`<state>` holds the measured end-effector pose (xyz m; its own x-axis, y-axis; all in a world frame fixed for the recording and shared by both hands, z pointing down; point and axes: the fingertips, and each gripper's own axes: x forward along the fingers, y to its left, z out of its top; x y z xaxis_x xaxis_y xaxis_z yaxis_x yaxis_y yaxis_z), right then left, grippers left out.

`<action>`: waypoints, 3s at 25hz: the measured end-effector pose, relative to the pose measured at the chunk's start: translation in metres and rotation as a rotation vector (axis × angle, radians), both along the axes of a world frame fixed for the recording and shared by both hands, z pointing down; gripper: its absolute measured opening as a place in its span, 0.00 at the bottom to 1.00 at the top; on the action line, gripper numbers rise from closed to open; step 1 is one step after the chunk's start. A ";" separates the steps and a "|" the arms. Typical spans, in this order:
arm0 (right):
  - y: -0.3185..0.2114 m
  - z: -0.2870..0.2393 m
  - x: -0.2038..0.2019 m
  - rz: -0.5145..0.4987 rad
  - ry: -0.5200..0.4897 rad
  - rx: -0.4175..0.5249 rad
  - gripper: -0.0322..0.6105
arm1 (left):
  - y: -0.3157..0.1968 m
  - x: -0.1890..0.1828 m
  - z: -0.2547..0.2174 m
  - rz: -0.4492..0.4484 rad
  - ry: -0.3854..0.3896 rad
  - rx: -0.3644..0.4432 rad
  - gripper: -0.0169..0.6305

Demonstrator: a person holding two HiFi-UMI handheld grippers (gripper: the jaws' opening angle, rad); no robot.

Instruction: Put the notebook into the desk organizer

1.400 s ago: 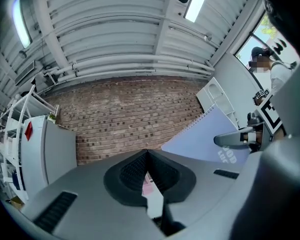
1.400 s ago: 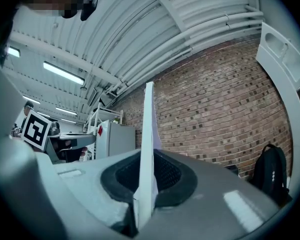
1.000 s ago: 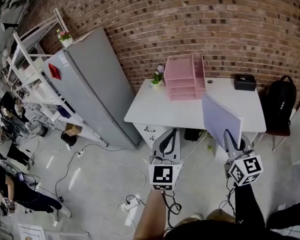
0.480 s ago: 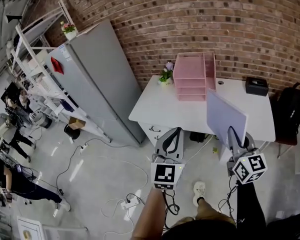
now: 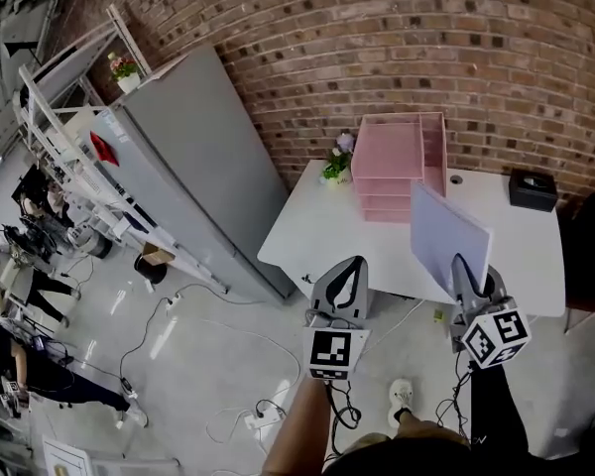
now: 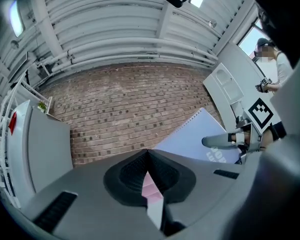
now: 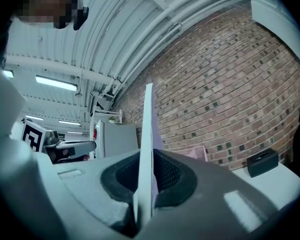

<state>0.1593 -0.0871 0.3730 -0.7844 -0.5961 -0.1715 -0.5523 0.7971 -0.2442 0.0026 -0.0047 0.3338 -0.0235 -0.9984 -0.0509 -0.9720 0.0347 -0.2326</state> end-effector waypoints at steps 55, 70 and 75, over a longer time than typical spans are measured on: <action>-0.107 0.062 -0.184 0.373 -0.392 -0.277 0.10 | -0.214 -0.177 0.052 0.576 0.003 -0.107 0.04; -0.089 0.113 -0.190 0.171 -0.768 -0.493 0.10 | -0.209 -0.208 0.077 0.570 -0.001 -0.169 0.04; -0.113 0.135 -0.179 0.149 -0.766 -0.551 0.10 | -0.213 -0.209 0.084 0.520 -0.045 -0.192 0.04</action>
